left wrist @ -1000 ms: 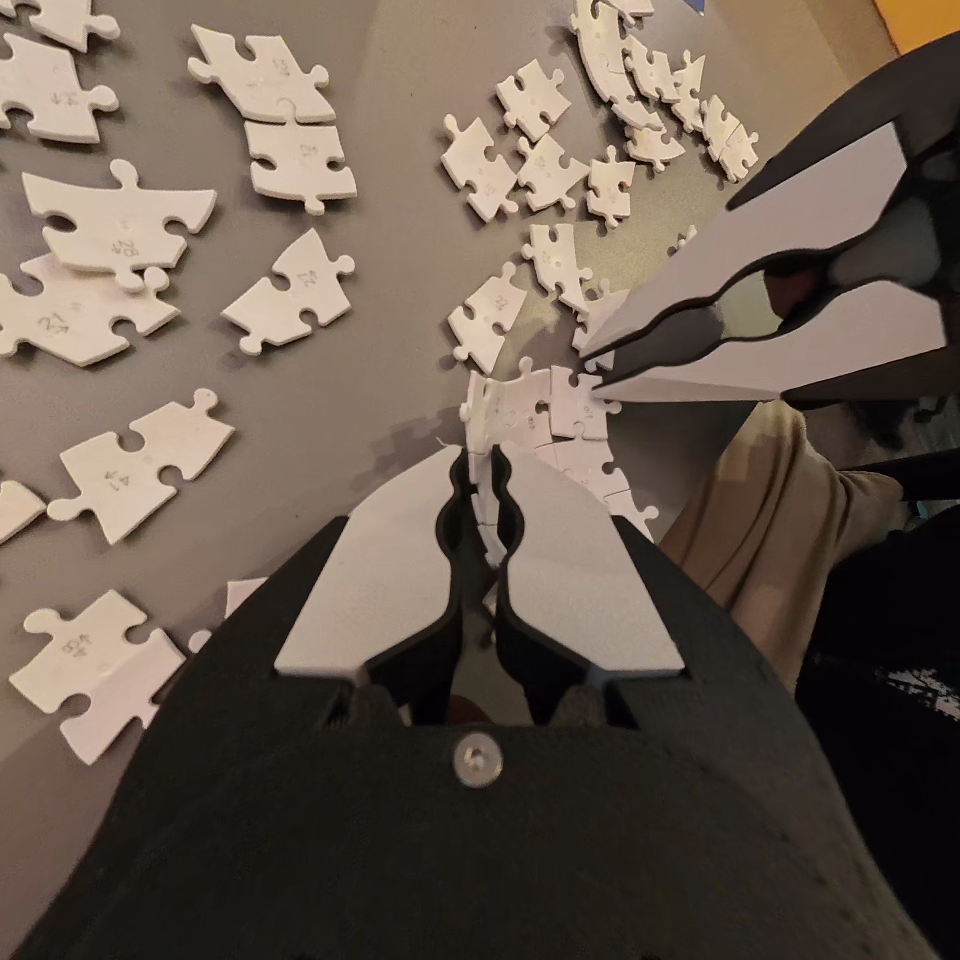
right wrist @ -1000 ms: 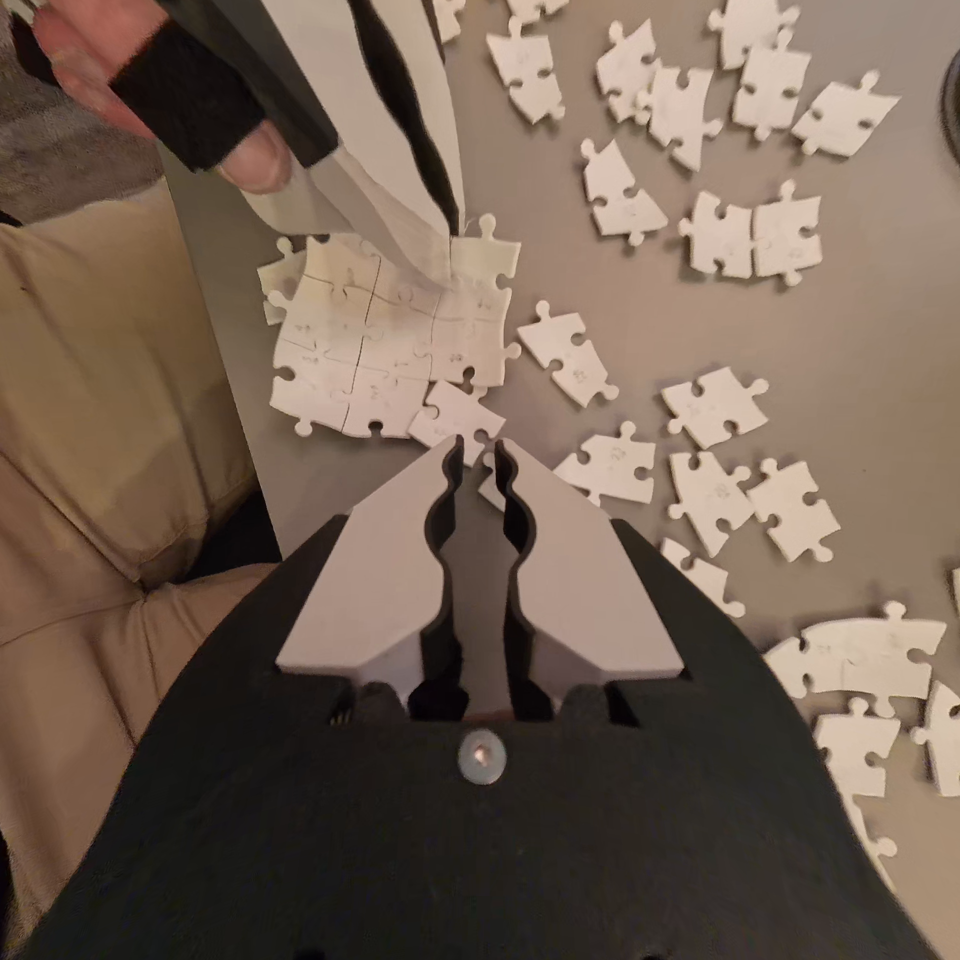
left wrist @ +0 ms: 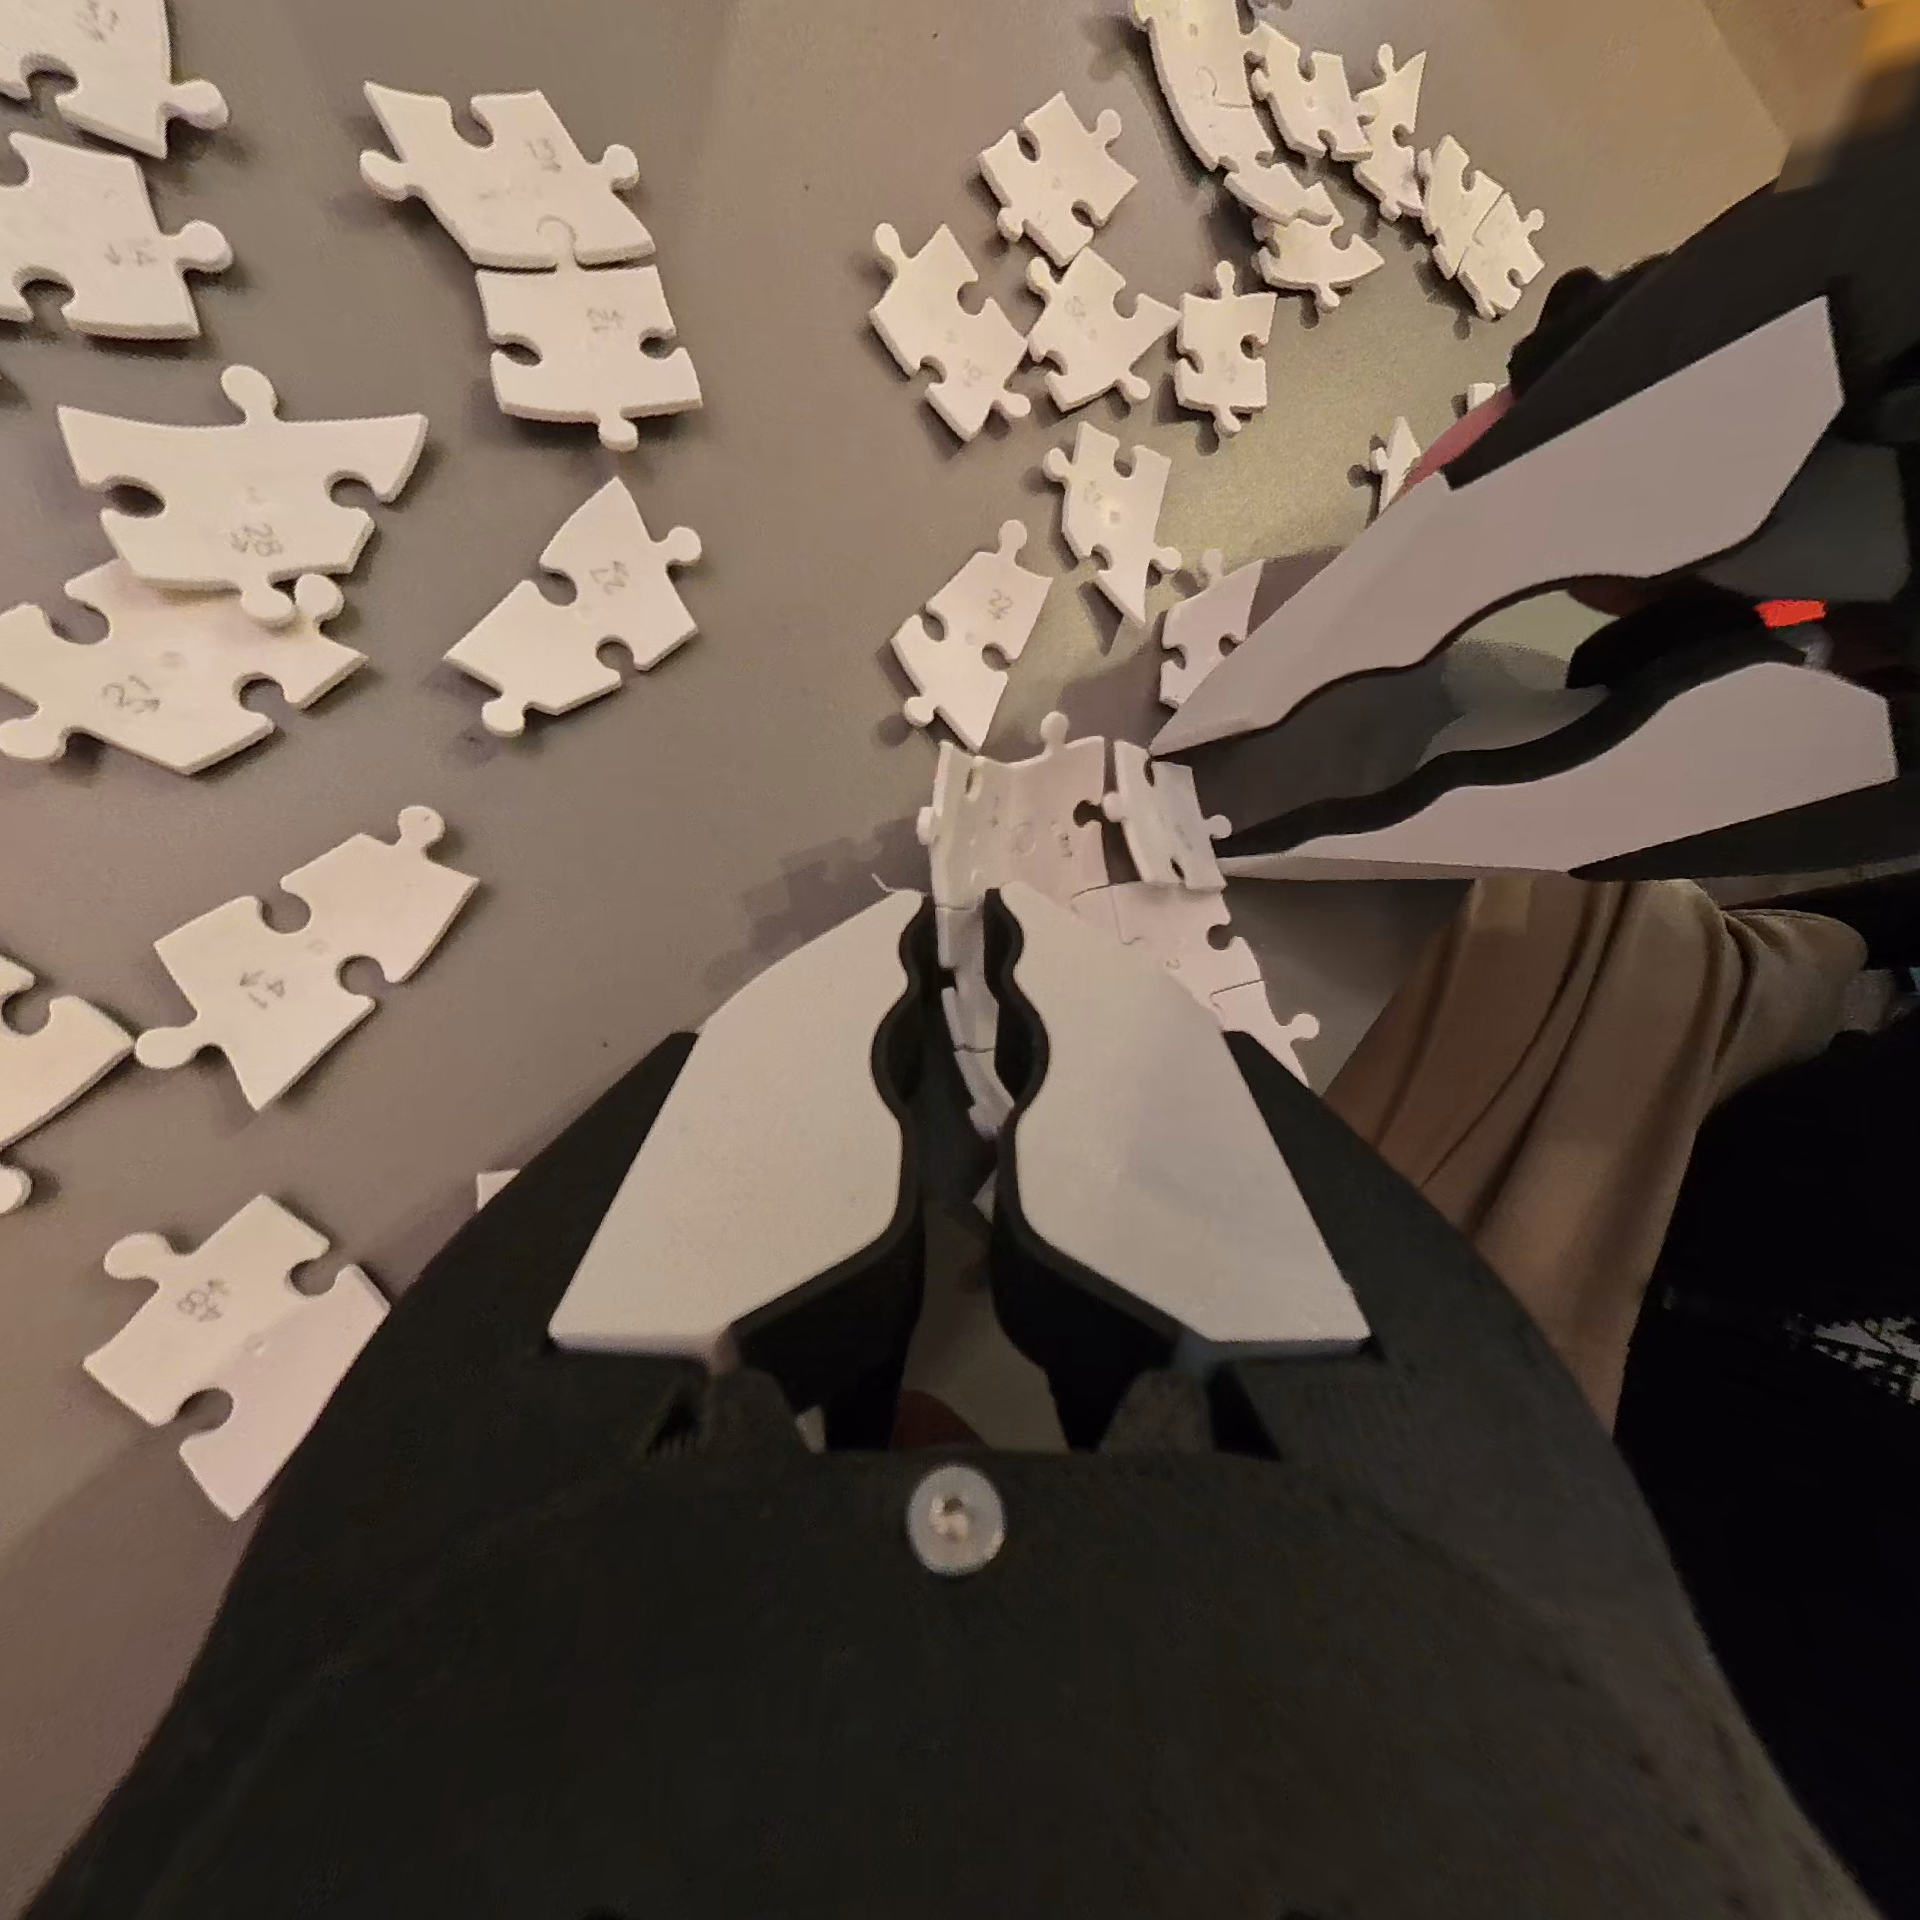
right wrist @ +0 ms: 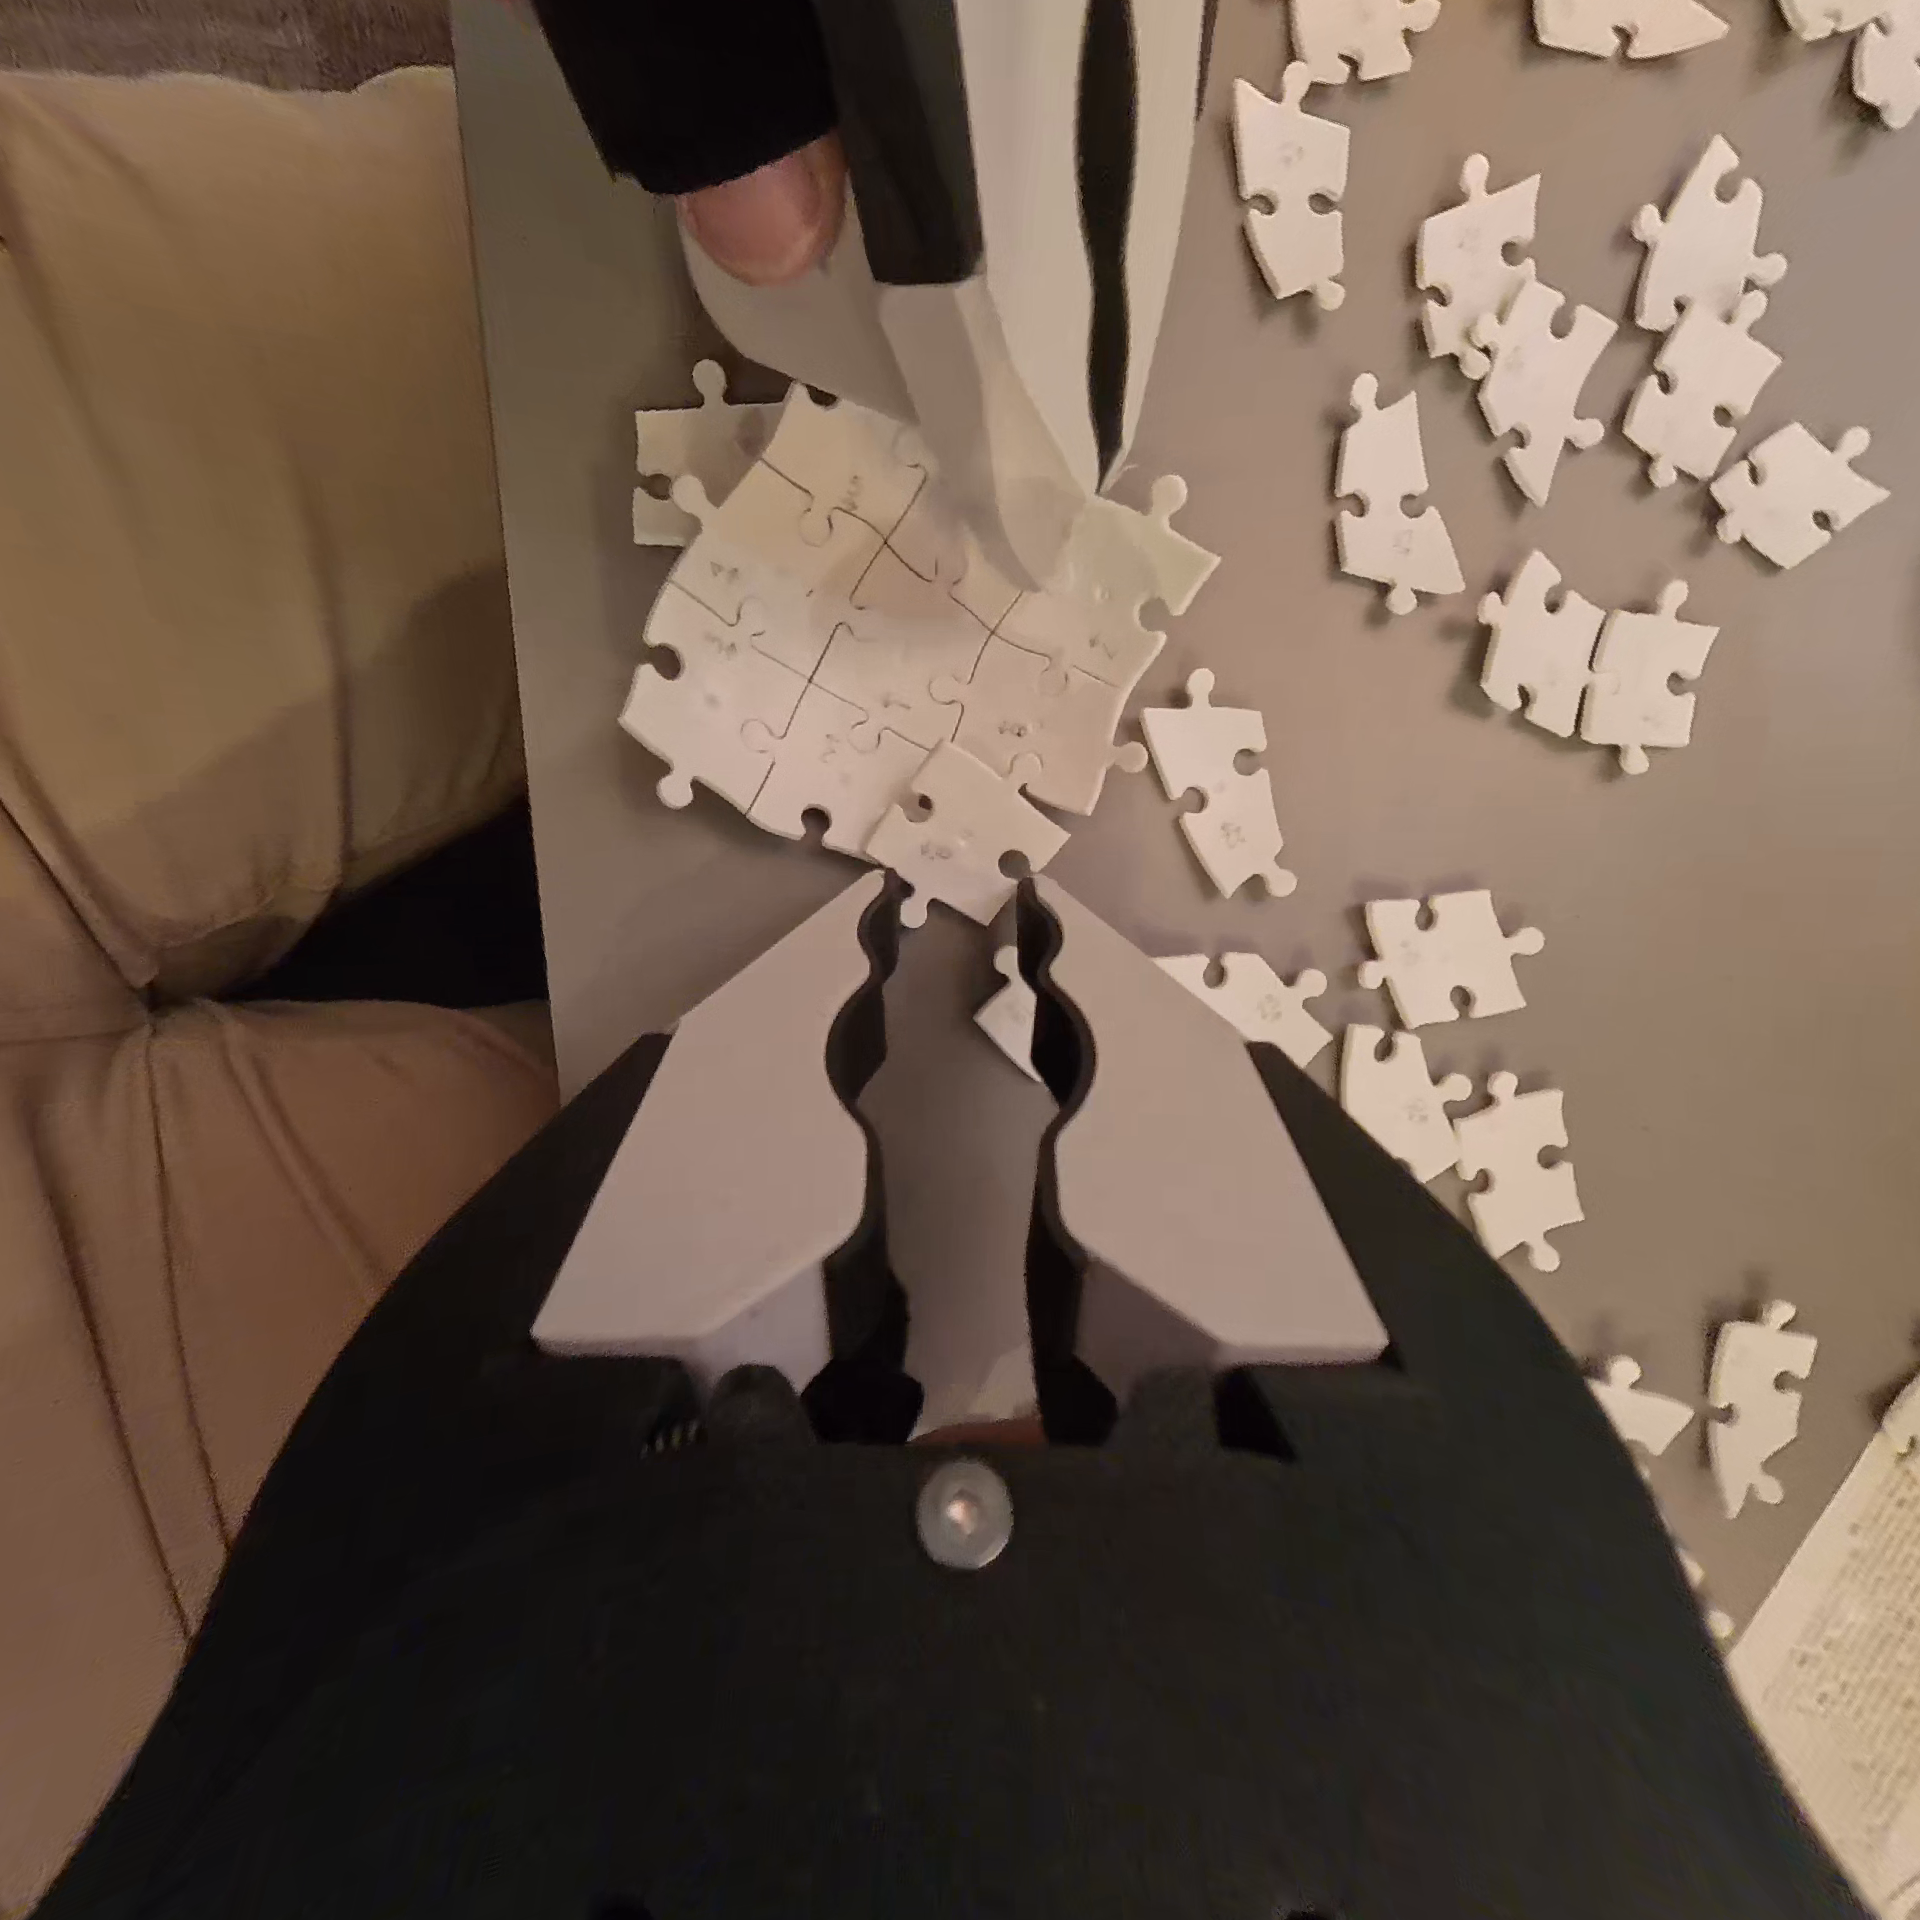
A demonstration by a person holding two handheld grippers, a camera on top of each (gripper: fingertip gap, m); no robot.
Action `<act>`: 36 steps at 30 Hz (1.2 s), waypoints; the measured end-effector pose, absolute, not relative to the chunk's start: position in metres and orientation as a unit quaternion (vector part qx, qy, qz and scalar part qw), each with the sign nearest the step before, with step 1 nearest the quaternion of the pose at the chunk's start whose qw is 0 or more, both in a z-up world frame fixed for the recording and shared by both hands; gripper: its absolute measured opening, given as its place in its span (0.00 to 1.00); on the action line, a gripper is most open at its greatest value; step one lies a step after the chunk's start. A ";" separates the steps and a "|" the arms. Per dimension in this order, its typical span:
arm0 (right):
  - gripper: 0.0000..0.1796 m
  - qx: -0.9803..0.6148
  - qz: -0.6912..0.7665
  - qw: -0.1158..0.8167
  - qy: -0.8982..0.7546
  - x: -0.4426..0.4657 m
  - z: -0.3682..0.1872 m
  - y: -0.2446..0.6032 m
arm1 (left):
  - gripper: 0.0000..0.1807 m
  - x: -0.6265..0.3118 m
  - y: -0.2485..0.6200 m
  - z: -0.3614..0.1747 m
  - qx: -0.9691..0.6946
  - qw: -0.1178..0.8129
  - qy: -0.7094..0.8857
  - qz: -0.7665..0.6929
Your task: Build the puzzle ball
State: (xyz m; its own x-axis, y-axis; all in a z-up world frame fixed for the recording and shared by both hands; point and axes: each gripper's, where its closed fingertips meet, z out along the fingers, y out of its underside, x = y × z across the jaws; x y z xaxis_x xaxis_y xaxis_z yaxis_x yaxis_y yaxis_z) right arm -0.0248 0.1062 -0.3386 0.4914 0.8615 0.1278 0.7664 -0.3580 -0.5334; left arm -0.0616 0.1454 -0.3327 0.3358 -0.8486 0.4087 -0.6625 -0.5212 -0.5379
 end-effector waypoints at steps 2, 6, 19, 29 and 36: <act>0.11 -0.814 0.082 0.268 -0.509 -0.025 -0.338 0.106 | 0.05 -0.062 0.145 -0.333 -0.805 0.139 0.470 -0.334; 0.11 -0.810 0.073 0.261 -0.520 -0.023 -0.338 0.107 | 0.05 -0.062 0.146 -0.334 -0.805 0.138 0.471 -0.333; 0.11 -0.805 0.073 0.234 -0.540 -0.020 -0.339 0.107 | 0.05 -0.062 0.146 -0.333 -0.805 0.137 0.472 -0.332; 0.14 -0.799 0.074 0.243 -0.545 -0.023 -0.333 0.110 | 0.05 -0.063 0.146 -0.334 -0.806 0.138 0.471 -0.332; 0.05 -0.798 0.123 0.265 -0.526 -0.037 -0.329 0.108 | 0.05 -0.062 0.147 -0.334 -0.806 0.137 0.471 -0.331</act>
